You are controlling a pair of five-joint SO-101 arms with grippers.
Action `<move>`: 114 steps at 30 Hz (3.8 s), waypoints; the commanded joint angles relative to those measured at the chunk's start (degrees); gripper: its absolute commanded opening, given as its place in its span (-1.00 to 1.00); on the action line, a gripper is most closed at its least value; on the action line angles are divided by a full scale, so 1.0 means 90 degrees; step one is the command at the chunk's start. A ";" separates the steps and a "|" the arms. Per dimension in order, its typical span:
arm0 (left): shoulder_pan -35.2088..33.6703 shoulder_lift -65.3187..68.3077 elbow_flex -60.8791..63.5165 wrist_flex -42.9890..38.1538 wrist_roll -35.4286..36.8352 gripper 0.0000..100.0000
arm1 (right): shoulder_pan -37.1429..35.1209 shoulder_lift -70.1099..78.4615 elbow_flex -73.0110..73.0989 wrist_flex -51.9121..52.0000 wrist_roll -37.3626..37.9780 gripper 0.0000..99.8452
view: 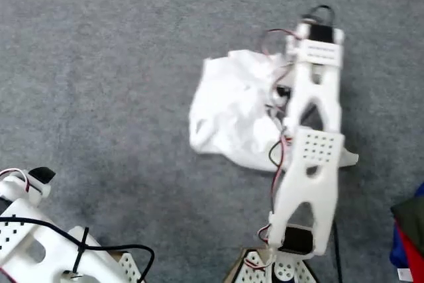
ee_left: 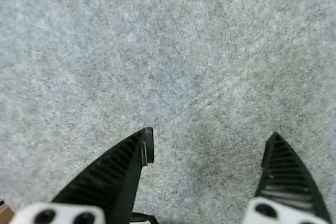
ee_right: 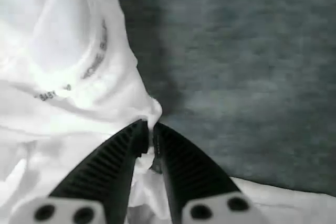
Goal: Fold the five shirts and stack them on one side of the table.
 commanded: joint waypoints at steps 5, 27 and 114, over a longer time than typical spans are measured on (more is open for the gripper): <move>-0.0088 -0.0073 -0.0078 0.0029 -0.0059 -0.33 | 0.0777 -0.0073 -0.0327 0.0107 0.0332 -0.90; -0.0068 -0.0073 -0.0078 0.0029 -0.0059 -0.34 | -0.2095 -0.1324 -0.0298 -0.0557 0.0635 -0.56; 0.4757 -0.0054 -0.0547 -0.1719 0.0488 -0.46 | -0.0630 -0.3043 -0.2154 0.0117 -0.0283 -0.99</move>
